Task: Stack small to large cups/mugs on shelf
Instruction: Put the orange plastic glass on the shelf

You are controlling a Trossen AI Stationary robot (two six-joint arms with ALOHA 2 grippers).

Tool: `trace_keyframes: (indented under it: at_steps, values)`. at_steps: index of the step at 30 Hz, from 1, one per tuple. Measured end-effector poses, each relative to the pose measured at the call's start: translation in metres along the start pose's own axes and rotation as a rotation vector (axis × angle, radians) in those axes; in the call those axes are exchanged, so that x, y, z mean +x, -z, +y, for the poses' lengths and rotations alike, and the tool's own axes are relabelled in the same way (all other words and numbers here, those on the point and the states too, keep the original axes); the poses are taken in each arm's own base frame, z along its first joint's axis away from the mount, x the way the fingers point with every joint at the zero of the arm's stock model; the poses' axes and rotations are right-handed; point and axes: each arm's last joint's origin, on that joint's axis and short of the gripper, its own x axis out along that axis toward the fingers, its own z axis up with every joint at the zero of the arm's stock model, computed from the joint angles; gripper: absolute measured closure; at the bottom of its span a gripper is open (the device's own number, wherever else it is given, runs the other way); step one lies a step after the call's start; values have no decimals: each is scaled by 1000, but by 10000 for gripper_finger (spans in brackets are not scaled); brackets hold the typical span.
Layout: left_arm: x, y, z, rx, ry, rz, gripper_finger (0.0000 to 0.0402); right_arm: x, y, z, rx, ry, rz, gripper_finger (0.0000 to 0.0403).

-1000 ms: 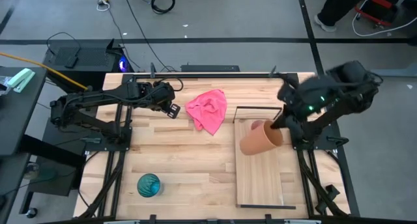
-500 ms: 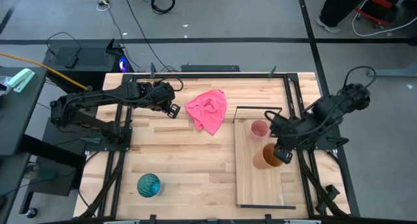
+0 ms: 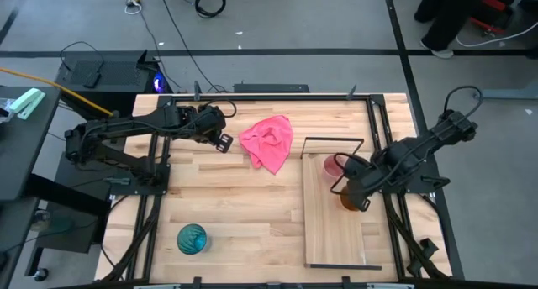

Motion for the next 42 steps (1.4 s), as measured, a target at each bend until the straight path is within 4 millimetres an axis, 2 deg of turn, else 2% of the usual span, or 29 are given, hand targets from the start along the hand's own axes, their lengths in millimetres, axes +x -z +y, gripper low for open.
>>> trace_keyframes:
  at_steps: [12,21,30,42]
  values:
    - [0,-1,-1,-14,21,-2,360,22,-9,7,-63,-31,17,400]
    - [0,-1,-1,-17,23,-2,354,25,-10,10,-80,-65,20,400]
    - [0,-1,-2,-18,25,-4,355,40,-14,26,-143,-26,53,400]
    - [0,-1,-2,-16,33,2,351,41,-15,28,-148,-47,42,400]
